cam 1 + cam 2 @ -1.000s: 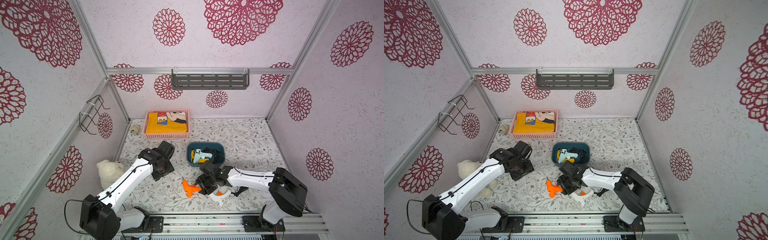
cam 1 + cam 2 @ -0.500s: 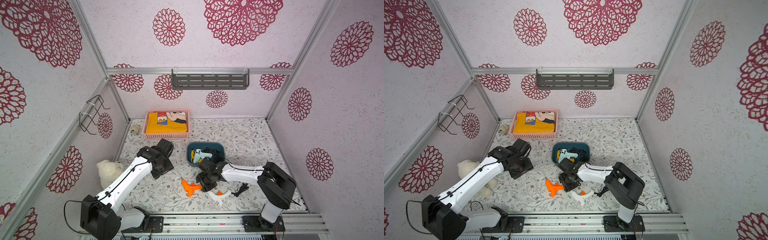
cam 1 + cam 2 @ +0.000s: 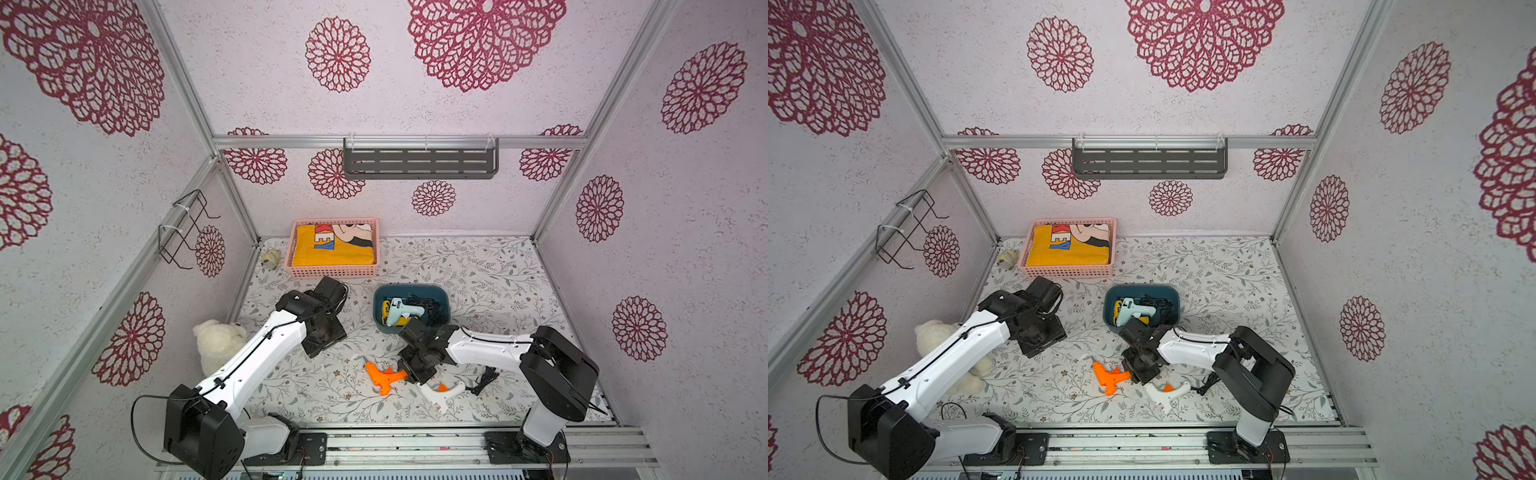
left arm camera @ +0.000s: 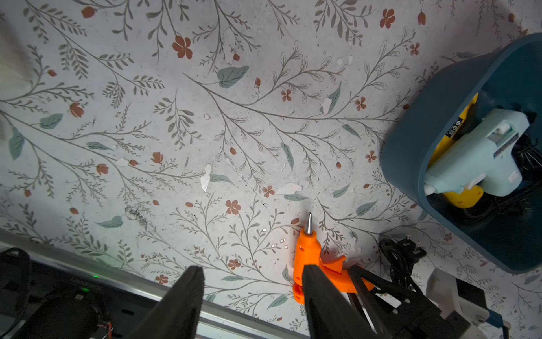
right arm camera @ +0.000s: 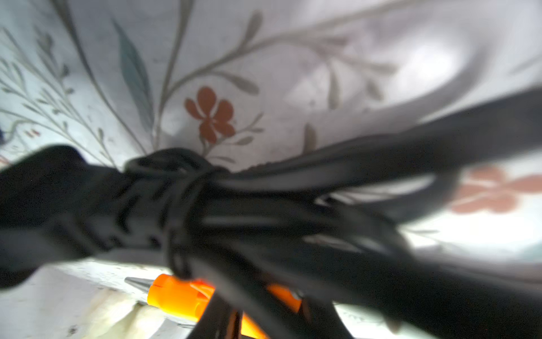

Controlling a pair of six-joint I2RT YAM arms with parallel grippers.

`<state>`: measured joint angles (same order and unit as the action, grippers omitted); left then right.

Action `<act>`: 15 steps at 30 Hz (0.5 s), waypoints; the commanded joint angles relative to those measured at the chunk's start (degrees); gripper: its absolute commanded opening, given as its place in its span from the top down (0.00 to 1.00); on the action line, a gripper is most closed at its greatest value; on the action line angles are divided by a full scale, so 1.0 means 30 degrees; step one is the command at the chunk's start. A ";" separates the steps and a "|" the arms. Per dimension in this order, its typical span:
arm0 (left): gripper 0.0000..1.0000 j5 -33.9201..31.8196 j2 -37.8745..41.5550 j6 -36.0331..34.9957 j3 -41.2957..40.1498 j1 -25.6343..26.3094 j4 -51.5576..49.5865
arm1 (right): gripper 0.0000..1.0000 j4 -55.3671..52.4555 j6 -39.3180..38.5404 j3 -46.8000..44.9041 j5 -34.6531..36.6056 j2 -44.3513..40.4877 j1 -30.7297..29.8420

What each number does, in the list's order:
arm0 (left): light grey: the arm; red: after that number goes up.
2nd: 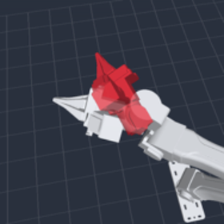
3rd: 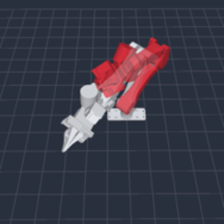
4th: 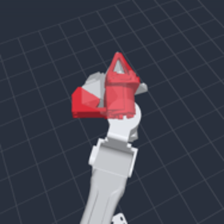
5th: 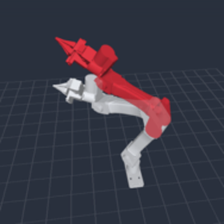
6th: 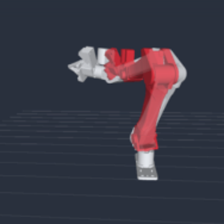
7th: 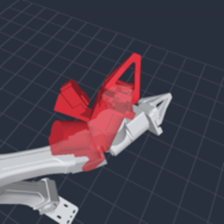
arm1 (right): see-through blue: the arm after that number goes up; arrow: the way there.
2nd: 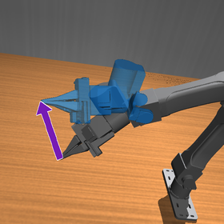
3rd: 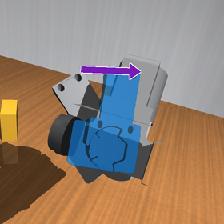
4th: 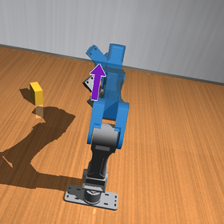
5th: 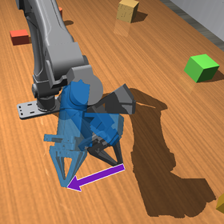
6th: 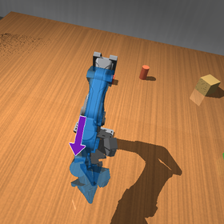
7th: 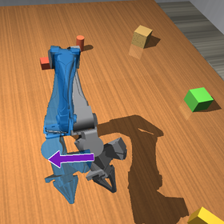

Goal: Put the hot melt glue gun into the storage box
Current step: Pick up the hot melt adhesive gun from the center of the board.

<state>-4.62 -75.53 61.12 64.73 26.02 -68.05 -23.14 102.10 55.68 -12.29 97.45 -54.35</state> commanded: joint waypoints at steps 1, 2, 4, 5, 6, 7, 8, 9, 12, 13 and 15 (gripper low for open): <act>0.40 -0.0205 -0.0165 -0.0305 0.0513 -0.0207 -0.0298 | 1.00 -0.3271 -0.4018 0.1304 0.0266 -0.1647 0.0555; 0.40 -0.0238 -0.0238 -0.0335 0.0600 -0.0207 -0.0342 | 1.00 -0.3852 -0.4952 0.1580 0.0183 -0.1997 0.0771; 0.40 -0.0252 -0.0338 -0.0363 0.0616 -0.0206 -0.0373 | 1.00 -0.4966 -0.5935 0.1886 0.0115 -0.2874 0.1115; 0.40 -0.0249 -0.0421 -0.0359 0.0659 -0.0198 -0.0329 | 1.00 -0.5276 -0.6104 0.1903 0.0068 -0.3491 0.1306; 0.40 -0.0210 -0.0520 -0.0393 0.0659 -0.0203 -0.0315 | 1.00 -0.5604 -0.6092 0.1940 0.0030 -0.4082 0.1565; 0.40 -0.0213 -0.0596 -0.0422 0.0707 -0.0205 -0.0321 | 1.00 -0.5858 -0.6044 0.1973 -0.0050 -0.4555 0.1769; 0.40 -0.0201 -0.0702 -0.0466 0.0767 -0.0207 -0.0314 | 1.00 -0.6124 -0.5930 0.2069 -0.0133 -0.5060 0.1959; 0.40 -0.0168 -0.0801 -0.0507 0.0854 -0.0207 -0.0332 | 1.00 -0.6428 -0.5759 0.2239 -0.0179 -0.5464 0.2148; 0.40 -0.0163 -0.1095 -0.0614 0.1084 -0.0207 -0.0373 | 1.00 -0.6987 -0.5264 0.2832 -0.0278 -0.6320 0.2597; 0.40 -0.0184 -0.1181 -0.0629 0.1182 -0.0207 -0.0359 | 1.00 -0.7050 -0.5113 0.3031 -0.0268 -0.6455 0.2799; 0.40 -0.0181 -0.1329 -0.0658 0.1277 -0.0207 -0.0297 | 1.00 -0.6874 -0.4944 0.3606 -0.0244 -0.6435 0.3231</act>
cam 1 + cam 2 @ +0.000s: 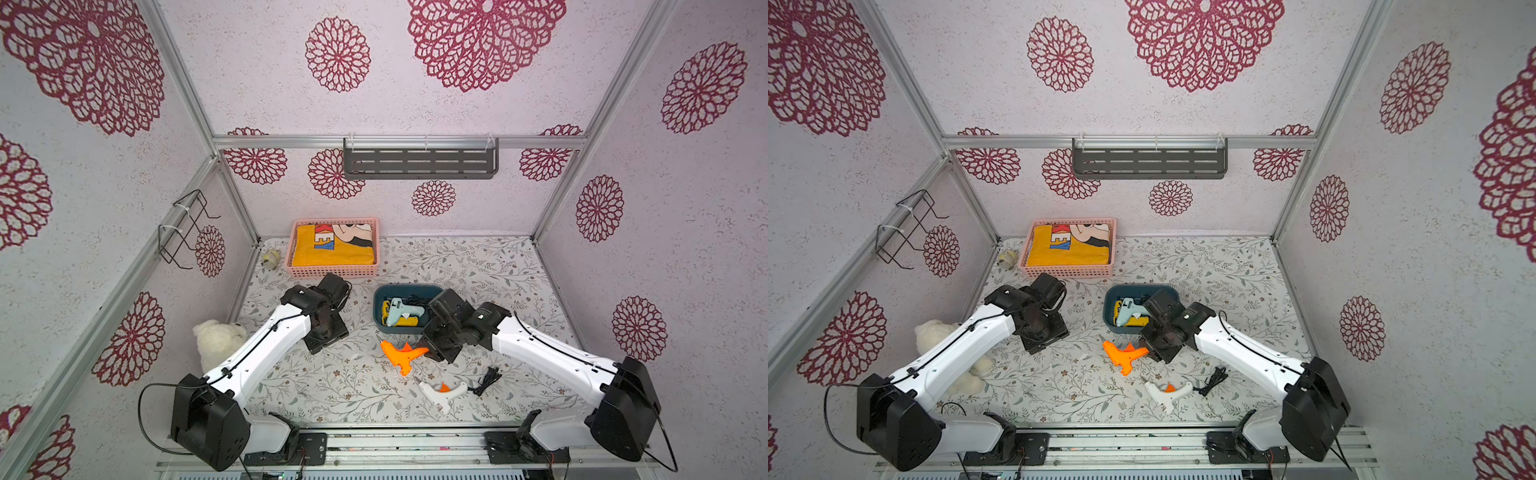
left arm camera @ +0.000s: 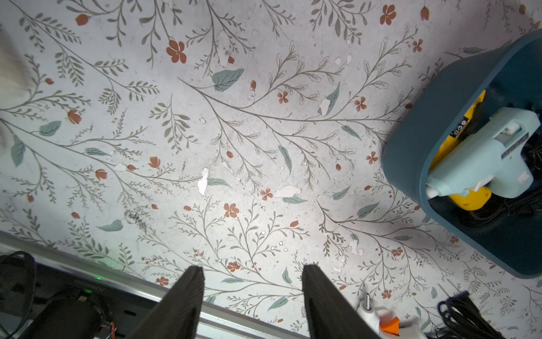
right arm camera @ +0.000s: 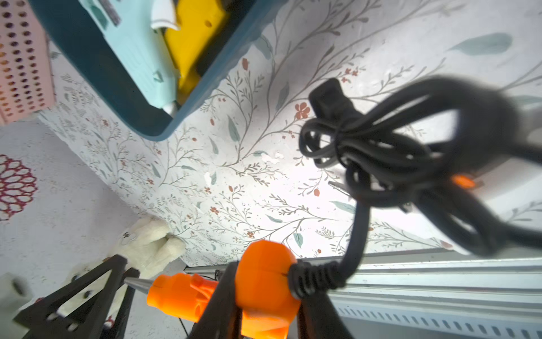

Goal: Put the hot melt glue gun into the storage box
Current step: Pick up the hot melt adhesive gun from the center of the board, then place the hot melt adhesive gun in the storage box.

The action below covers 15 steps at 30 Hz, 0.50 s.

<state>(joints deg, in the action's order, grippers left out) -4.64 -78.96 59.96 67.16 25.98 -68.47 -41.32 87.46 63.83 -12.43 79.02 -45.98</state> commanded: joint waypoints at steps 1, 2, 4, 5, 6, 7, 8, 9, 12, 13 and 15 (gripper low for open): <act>0.40 -0.0146 -0.0245 -0.0300 0.0509 -0.0192 -0.0132 | 1.00 -0.0746 -0.0046 0.1250 -0.0201 -0.0112 0.0643; 0.40 -0.0117 -0.0324 -0.0301 0.0552 -0.0193 -0.0132 | 1.00 -0.0628 -0.0062 0.1762 -0.0201 0.0148 0.0853; 0.40 -0.0078 -0.0366 -0.0330 0.0695 -0.0189 -0.0189 | 1.00 -0.0397 -0.0134 0.2793 -0.0104 0.0838 0.1163; 0.40 -0.0098 -0.0344 -0.0323 0.0742 -0.0184 -0.0258 | 1.00 -0.0344 -0.0176 0.3422 0.0048 0.1187 0.1301; 0.40 -0.0219 -0.0264 -0.0304 0.0785 -0.0186 -0.0361 | 1.00 -0.0260 -0.0235 0.3993 0.0195 0.1563 0.1423; 0.40 -0.0254 -0.0185 -0.0279 0.0766 -0.0177 -0.0435 | 1.00 -0.0193 -0.0256 0.4451 0.0338 0.1868 0.1531; 0.40 -0.0340 -0.0058 -0.0228 0.0745 -0.0190 -0.0493 | 1.00 -0.0066 -0.0283 0.4847 0.0474 0.2204 0.1634; 0.40 -0.0428 0.0085 -0.0187 0.0716 -0.0192 -0.0571 | 1.00 0.0057 -0.0264 0.5191 0.0562 0.2525 0.1785; 0.40 -0.0519 0.0402 -0.0015 0.0533 -0.0190 -0.0666 | 1.00 0.0553 -0.0236 0.5994 0.1029 0.3473 0.2157; 0.40 -0.0519 0.0461 0.0014 0.0507 -0.0191 -0.0688 | 1.00 0.0731 -0.0207 0.6134 0.1099 0.3737 0.2274; 0.40 -0.0519 0.0587 0.0079 0.0444 -0.0192 -0.0805 | 1.00 0.1145 -0.0124 0.6409 0.1644 0.4241 0.2484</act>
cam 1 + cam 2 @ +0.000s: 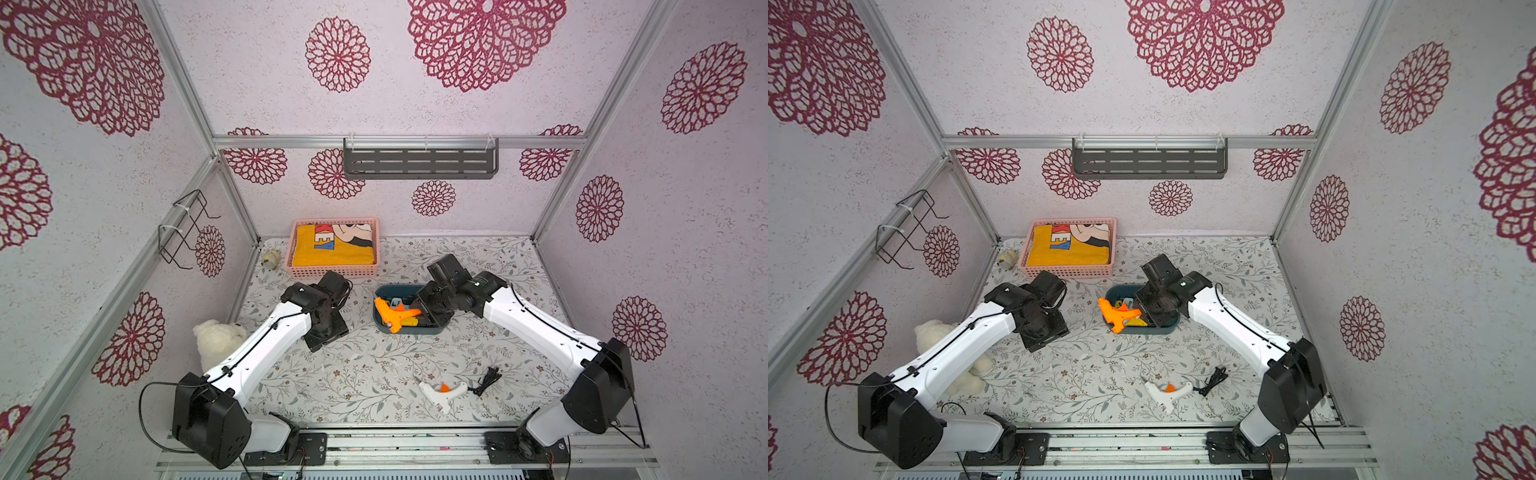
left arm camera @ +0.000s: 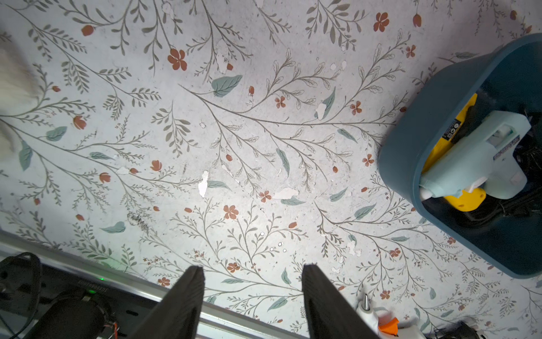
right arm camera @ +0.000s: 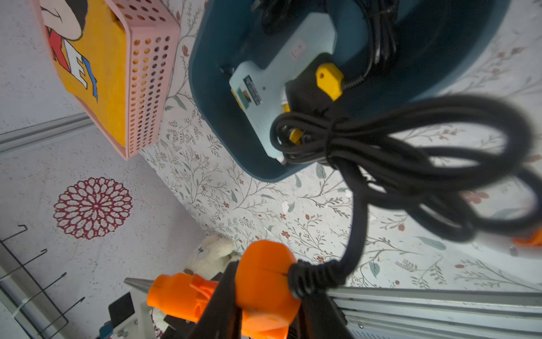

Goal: Put the hot melt glue gun into the storage box
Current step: Place the hot melt adhesive gun in the storage box.

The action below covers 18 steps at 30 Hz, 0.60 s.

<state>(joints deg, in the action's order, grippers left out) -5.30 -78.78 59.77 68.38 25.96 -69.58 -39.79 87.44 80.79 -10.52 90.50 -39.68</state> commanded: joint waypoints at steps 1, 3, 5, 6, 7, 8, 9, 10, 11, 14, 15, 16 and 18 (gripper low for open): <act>0.40 -0.0295 0.0585 0.0174 0.0001 -0.0185 -0.0463 | 1.00 0.0683 -0.0065 0.0853 0.1202 0.0615 0.0491; 0.40 -0.0394 0.0783 0.0256 -0.0029 -0.0185 -0.0609 | 1.00 0.1138 0.0174 0.0815 0.1484 0.0933 0.0700; 0.40 -0.0463 0.0988 0.0381 -0.0189 -0.0185 -0.0599 | 1.00 0.1301 0.0300 0.0813 0.1820 0.1252 0.0797; 0.40 -0.0492 0.1057 0.0401 -0.0234 -0.0171 -0.0595 | 1.00 0.1403 0.0348 0.0769 0.1935 0.1467 0.0834; 0.40 -0.0534 0.1066 0.0413 -0.0241 -0.0185 -0.0595 | 1.00 0.1450 0.0379 0.0729 0.2082 0.1635 0.0862; 0.40 -0.0494 0.1095 0.0409 -0.0263 -0.0180 -0.0624 | 1.00 0.1536 0.0467 0.0649 0.2221 0.1819 0.0880; 0.40 -0.0492 0.1066 0.0395 -0.0288 -0.0185 -0.0628 | 1.00 0.1723 0.0593 0.0489 0.2388 0.1971 0.0873; 0.40 -0.0484 0.1066 0.0402 -0.0264 -0.0183 -0.0653 | 1.00 0.1877 0.0711 0.0369 0.2521 0.2075 0.0864; 0.40 -0.0405 0.1066 0.0411 -0.0278 -0.0184 -0.0632 | 1.00 0.2006 0.0833 0.0234 0.2725 0.2196 0.0865; 0.41 -0.0375 0.1095 0.0494 -0.0344 -0.0185 -0.0566 | 1.00 0.2373 0.1196 -0.0089 0.3206 0.2599 0.0949; 0.41 -0.0383 0.1095 0.0494 -0.0330 -0.0185 -0.0580 | 1.00 0.2420 0.1316 -0.0148 0.3244 0.2810 0.0952; 0.41 -0.0396 0.1095 0.0497 -0.0347 -0.0185 -0.0595 | 1.00 0.2474 0.1375 -0.0176 0.3244 0.2981 0.0952; 0.41 -0.0413 0.1146 0.0498 -0.0366 -0.0185 -0.0643 | 1.00 0.2704 0.1603 -0.0411 0.3331 0.3327 0.0935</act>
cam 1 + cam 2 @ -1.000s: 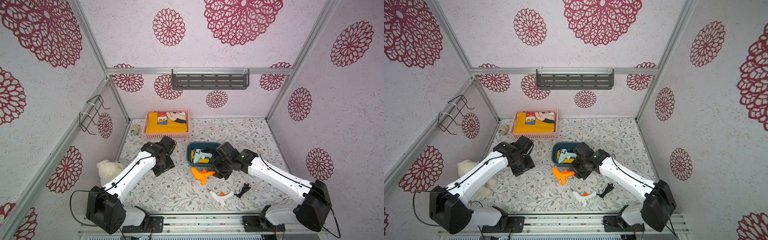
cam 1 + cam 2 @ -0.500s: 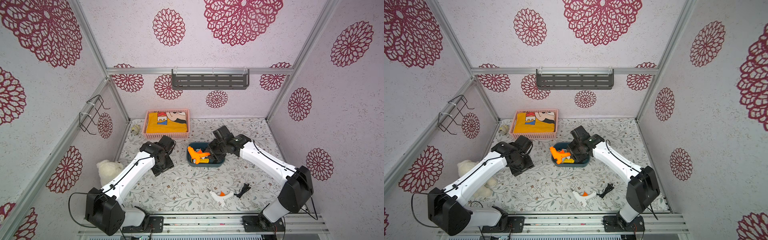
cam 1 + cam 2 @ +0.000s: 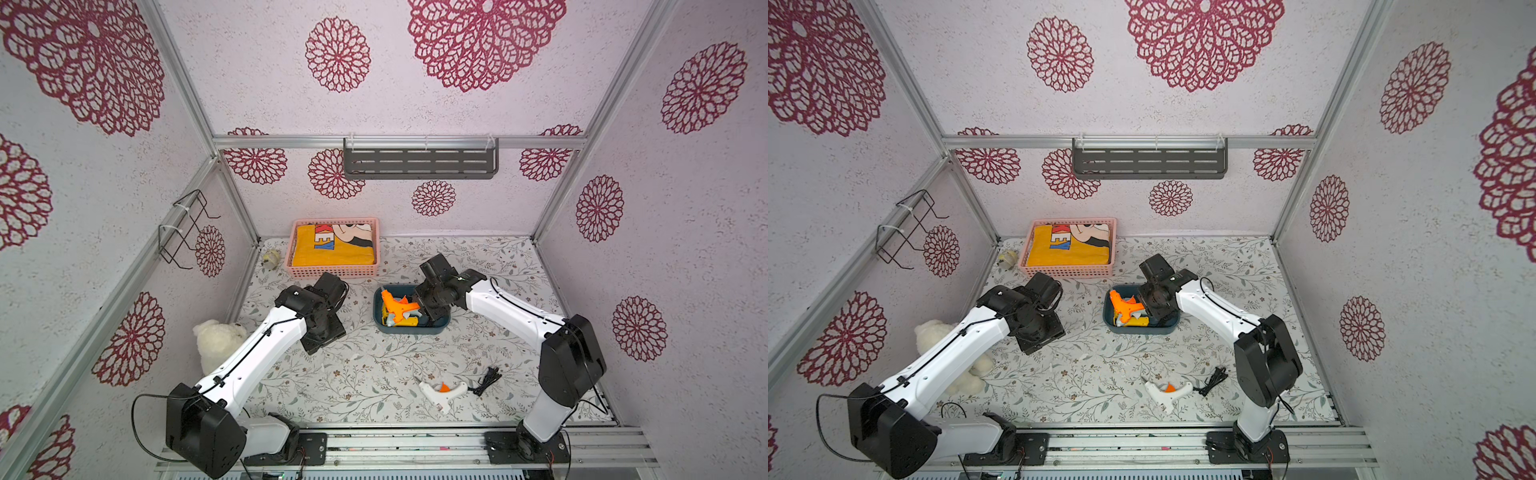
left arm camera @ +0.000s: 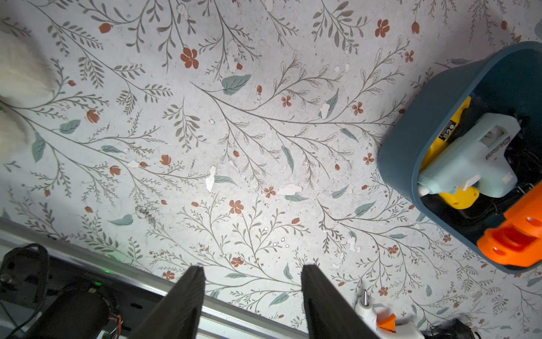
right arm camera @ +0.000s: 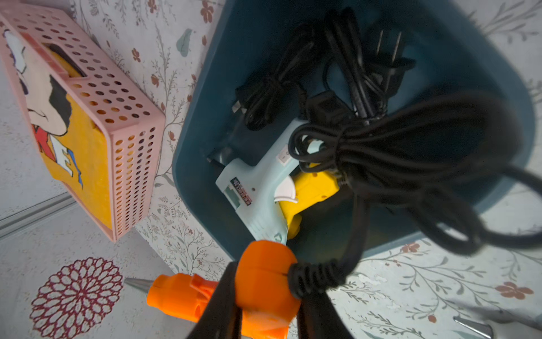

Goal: Put the hot melt glue gun into the storage box
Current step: Place the hot melt adhesive gun in the storage box.

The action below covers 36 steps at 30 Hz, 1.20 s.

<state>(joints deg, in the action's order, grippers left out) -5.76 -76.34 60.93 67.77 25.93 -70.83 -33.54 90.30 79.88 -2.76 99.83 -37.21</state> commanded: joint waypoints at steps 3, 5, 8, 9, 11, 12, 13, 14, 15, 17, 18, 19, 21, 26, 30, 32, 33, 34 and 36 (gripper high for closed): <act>0.41 -0.0261 0.0345 0.0137 -0.0166 -0.0176 -0.0266 | 1.00 0.0967 0.1062 -0.0617 0.1090 0.0440 0.0128; 0.41 -0.0260 0.0367 0.0113 -0.0158 -0.0167 -0.0290 | 1.00 0.1038 0.1237 -0.0803 0.1546 0.0452 0.0103; 0.41 -0.0284 0.0338 0.0067 -0.0171 -0.0177 -0.0310 | 1.00 0.1385 0.1632 -0.1106 0.1787 0.0543 0.0101; 0.41 -0.0274 0.0310 0.0082 -0.0155 -0.0178 -0.0305 | 1.00 0.1491 0.1725 -0.1139 0.1773 0.0616 0.0099; 0.41 -0.0257 0.0224 0.0082 -0.0132 -0.0177 -0.0271 | 1.00 0.1776 0.2070 -0.1326 0.1656 0.0762 0.0072; 0.41 -0.0253 0.0193 0.0081 -0.0088 -0.0181 -0.0270 | 1.00 0.1945 0.2243 -0.1411 0.1551 0.0792 0.0056; 0.41 -0.0264 0.0158 0.0082 -0.0077 -0.0177 -0.0293 | 1.00 0.2106 0.2420 -0.1442 0.1409 0.0875 -0.0009; 0.41 -0.0276 0.0162 0.0086 -0.0047 -0.0178 -0.0297 | 1.00 0.2210 0.2547 -0.1398 0.1221 0.1009 -0.0068; 0.41 -0.0276 0.0162 0.0111 -0.0038 -0.0178 -0.0294 | 1.00 0.2286 0.2686 -0.1332 0.1044 0.1118 -0.0128; 0.41 -0.0264 0.0191 0.0105 -0.0060 -0.0176 -0.0355 | 1.00 0.2482 0.3064 -0.1057 0.0663 0.1318 -0.0307; 0.41 -0.0277 0.0191 0.0120 -0.0065 -0.0174 -0.0380 | 1.00 0.2562 0.3186 -0.0931 0.0490 0.1424 -0.0404; 0.41 -0.0262 0.0210 0.0109 -0.0060 -0.0163 -0.0411 | 1.00 0.2567 0.3342 -0.0686 0.0299 0.1565 -0.0453; 0.40 -0.0285 0.0220 0.0080 -0.0090 -0.0162 -0.0443 | 1.00 0.2596 0.3541 -0.0233 0.0008 0.1799 -0.0600; 0.41 -0.0333 0.0221 0.0111 -0.0086 -0.0173 -0.0451 | 0.98 0.2544 0.4014 0.0395 -0.0388 0.2412 -0.0809; 0.40 -0.0374 0.0305 0.0134 -0.0141 -0.0177 -0.0473 | 0.95 0.2878 0.4531 0.0313 -0.0696 0.2562 -0.0868; 0.40 -0.0447 0.0338 0.0140 -0.0203 -0.0173 -0.0473 | 0.89 0.2860 0.4639 0.0344 -0.0747 0.2621 -0.0852; 0.40 -0.0435 0.0364 0.0140 -0.0200 -0.0170 -0.0469 | 0.87 0.2832 0.4644 0.0328 -0.0737 0.2611 -0.0838; 0.40 -0.0459 0.0367 0.0140 -0.0197 -0.0178 -0.0473 | 0.84 0.2803 0.4645 0.0228 -0.0748 0.2561 -0.0811; 0.40 -0.0457 0.0353 0.0140 -0.0233 -0.0177 -0.0458 | 0.80 0.2901 0.4702 -0.0153 -0.0813 0.2425 -0.0809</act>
<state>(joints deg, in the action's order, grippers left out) -6.15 -76.31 61.12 67.66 25.93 -71.50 -25.30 103.15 79.46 -4.54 107.31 -39.55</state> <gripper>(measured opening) 0.601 0.297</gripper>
